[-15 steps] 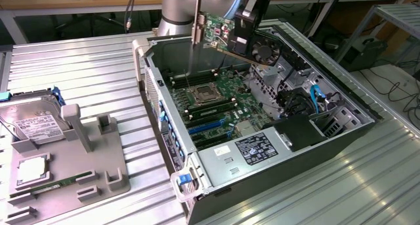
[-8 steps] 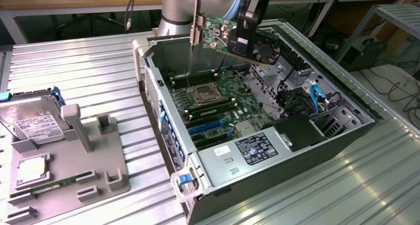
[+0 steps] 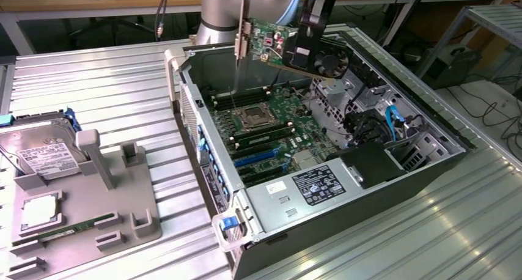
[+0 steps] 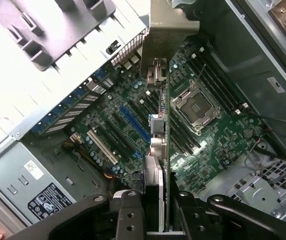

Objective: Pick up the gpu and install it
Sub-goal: 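Insert the gpu into the slot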

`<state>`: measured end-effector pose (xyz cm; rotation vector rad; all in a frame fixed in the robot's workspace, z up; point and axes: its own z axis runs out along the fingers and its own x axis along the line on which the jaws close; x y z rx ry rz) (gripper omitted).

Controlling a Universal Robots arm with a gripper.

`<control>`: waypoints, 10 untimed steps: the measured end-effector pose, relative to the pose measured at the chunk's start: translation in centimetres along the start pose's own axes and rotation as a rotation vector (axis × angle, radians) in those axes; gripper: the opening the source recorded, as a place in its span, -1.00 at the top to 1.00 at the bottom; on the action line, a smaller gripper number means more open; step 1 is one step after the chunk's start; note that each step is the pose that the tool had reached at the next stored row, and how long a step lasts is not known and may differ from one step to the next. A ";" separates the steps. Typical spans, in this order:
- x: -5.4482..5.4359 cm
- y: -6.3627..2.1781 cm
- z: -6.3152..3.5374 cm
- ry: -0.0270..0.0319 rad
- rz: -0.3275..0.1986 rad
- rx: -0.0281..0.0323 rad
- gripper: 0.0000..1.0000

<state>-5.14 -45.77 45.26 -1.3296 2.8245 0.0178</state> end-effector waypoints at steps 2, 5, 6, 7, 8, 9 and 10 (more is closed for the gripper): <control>0.0 0.00 0.00 0.0000 -0.018 -0.0004 0.44; 0.0 0.00 0.00 0.0001 -0.044 -0.0010 0.44; 0.0 0.00 0.00 0.0001 -0.053 -0.0012 0.44; 0.0 0.00 0.00 0.0001 -0.062 -0.0014 0.44; 0.0 0.00 0.00 0.0001 -0.070 -0.0016 0.44; 0.0 0.00 0.00 0.0001 -0.083 -0.0019 0.44; 0.0 0.00 0.00 0.0002 -0.091 -0.0021 0.44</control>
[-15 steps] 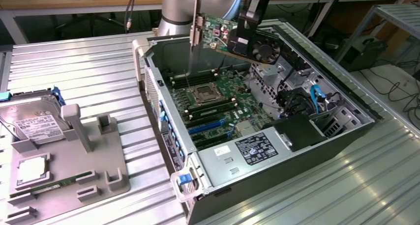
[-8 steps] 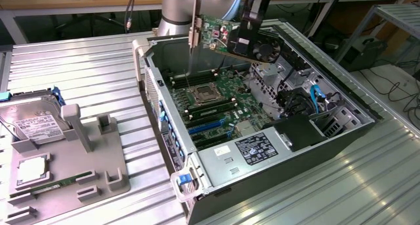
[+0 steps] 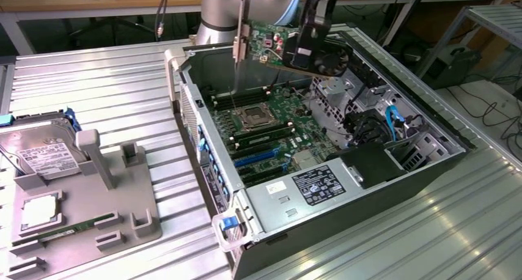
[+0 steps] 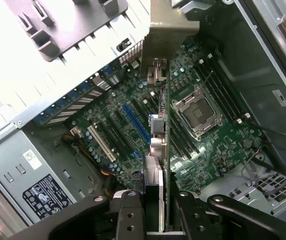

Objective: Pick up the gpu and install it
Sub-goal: 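Insert the gpu into the slot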

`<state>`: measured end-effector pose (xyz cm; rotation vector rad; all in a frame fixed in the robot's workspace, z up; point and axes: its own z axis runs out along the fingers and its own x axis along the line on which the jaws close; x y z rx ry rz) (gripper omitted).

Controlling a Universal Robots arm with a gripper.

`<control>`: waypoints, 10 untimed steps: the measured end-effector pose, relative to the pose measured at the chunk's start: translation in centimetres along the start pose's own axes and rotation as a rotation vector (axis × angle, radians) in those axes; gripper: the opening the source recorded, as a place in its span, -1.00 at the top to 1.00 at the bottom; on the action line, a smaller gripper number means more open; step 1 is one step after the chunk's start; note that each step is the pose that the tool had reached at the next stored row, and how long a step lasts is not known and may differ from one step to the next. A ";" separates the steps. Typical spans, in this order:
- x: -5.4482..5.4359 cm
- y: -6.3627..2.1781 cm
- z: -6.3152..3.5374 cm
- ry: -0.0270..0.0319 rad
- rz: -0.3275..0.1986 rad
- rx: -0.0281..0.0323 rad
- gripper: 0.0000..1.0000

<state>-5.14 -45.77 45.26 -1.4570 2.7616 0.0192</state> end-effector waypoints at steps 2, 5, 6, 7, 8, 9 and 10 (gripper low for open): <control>0.0 0.00 0.00 0.0000 -0.028 -0.0006 0.44; 0.0 0.00 0.00 0.0001 -0.064 -0.0014 0.44; 0.0 0.00 0.00 0.0001 -0.075 -0.0017 0.44; 0.0 0.00 0.00 0.0001 -0.088 -0.0020 0.44; 0.0 0.00 0.00 0.0001 -0.104 -0.0023 0.44; 0.0 0.00 0.00 0.0002 -0.113 -0.0025 0.44; 0.0 0.00 0.00 0.0003 -0.121 -0.0027 0.44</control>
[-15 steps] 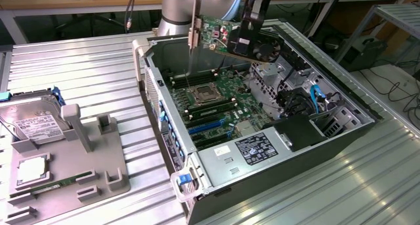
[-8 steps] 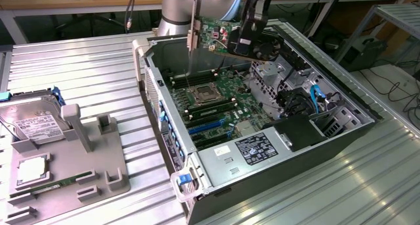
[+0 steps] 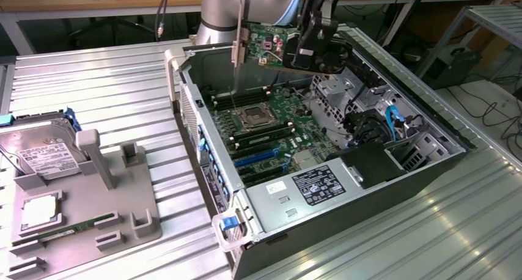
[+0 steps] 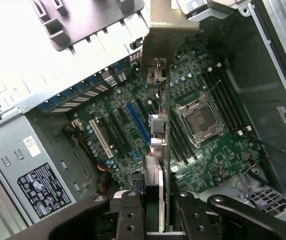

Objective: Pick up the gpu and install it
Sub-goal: 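Insert the gpu into the slot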

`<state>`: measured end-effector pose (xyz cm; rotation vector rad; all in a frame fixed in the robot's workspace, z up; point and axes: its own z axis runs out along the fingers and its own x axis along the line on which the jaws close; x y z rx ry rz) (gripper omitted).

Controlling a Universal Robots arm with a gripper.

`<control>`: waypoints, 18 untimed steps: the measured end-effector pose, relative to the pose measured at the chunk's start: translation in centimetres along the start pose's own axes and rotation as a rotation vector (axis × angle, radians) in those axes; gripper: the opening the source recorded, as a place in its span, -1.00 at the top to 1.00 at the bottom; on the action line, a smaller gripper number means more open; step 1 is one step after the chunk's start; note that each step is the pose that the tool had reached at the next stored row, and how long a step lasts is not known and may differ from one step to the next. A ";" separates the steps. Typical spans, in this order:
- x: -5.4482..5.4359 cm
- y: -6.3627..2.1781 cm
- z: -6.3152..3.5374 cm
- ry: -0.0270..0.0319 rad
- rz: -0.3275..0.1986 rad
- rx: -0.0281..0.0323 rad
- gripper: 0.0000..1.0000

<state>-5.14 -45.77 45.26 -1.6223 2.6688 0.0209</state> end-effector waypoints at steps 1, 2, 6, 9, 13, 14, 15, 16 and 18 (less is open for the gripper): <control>0.0 0.00 0.00 0.0000 -0.012 -0.0003 0.44; 0.0 0.00 0.00 0.0000 -0.022 -0.0005 0.44; 0.0 0.00 0.00 0.0000 -0.059 -0.0014 0.44; 0.0 0.00 0.00 0.0001 -0.085 -0.0019 0.44; 0.0 0.00 0.00 0.0002 -0.120 -0.0027 0.44; 0.0 0.00 0.00 0.0002 -0.129 -0.0030 0.44; 0.0 0.00 0.00 0.0002 -0.143 -0.0033 0.44; 0.0 0.00 0.00 0.0003 -0.154 -0.0035 0.44; 0.0 0.00 0.00 0.0004 -0.175 -0.0040 0.44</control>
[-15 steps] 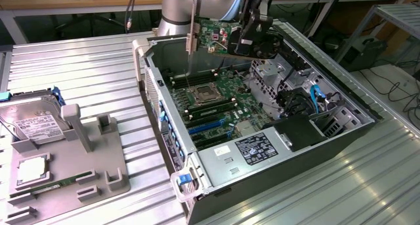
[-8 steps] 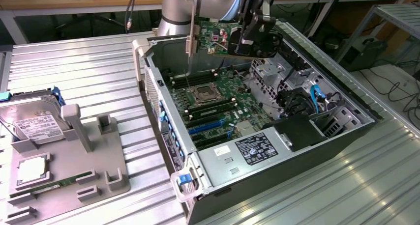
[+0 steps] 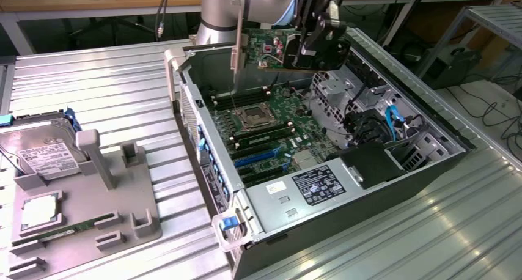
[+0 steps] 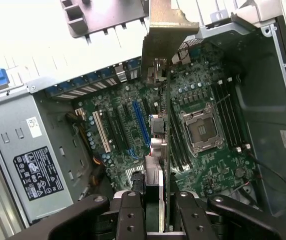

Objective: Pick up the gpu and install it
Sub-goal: 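Insert the gpu into the slot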

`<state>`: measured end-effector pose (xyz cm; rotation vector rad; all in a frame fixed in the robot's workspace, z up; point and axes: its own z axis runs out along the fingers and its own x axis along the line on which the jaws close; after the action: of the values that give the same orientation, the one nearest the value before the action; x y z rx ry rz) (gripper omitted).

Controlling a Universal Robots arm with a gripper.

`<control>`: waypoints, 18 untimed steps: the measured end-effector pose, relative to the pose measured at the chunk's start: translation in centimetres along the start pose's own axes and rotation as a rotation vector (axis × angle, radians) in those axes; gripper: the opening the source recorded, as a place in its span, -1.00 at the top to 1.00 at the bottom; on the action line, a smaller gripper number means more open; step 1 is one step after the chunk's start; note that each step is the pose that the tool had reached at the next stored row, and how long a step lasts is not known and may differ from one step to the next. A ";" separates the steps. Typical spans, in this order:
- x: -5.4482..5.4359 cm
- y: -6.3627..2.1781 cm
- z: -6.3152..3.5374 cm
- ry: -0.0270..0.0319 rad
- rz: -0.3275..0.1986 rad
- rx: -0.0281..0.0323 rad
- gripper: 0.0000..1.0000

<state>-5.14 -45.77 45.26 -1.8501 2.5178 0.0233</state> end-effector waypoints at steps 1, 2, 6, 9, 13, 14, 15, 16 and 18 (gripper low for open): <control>0.0 0.00 0.00 0.0000 -0.009 -0.0002 0.44; 0.0 0.00 0.00 0.0000 -0.017 -0.0004 0.44; 0.0 0.00 0.00 0.0001 -0.052 -0.0012 0.44; 0.0 0.00 0.00 0.0001 -0.077 -0.0017 0.44; 0.0 0.00 0.00 0.0001 -0.116 -0.0026 0.44; 0.0 0.00 0.00 0.0002 -0.124 -0.0028 0.44; 0.0 0.00 0.00 0.0002 -0.133 -0.0030 0.44; 0.0 0.00 0.00 0.0002 -0.142 -0.0032 0.44; 0.0 0.00 0.00 0.0003 -0.159 -0.0036 0.44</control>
<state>-5.14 -45.77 45.26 -2.0448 2.3640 0.0254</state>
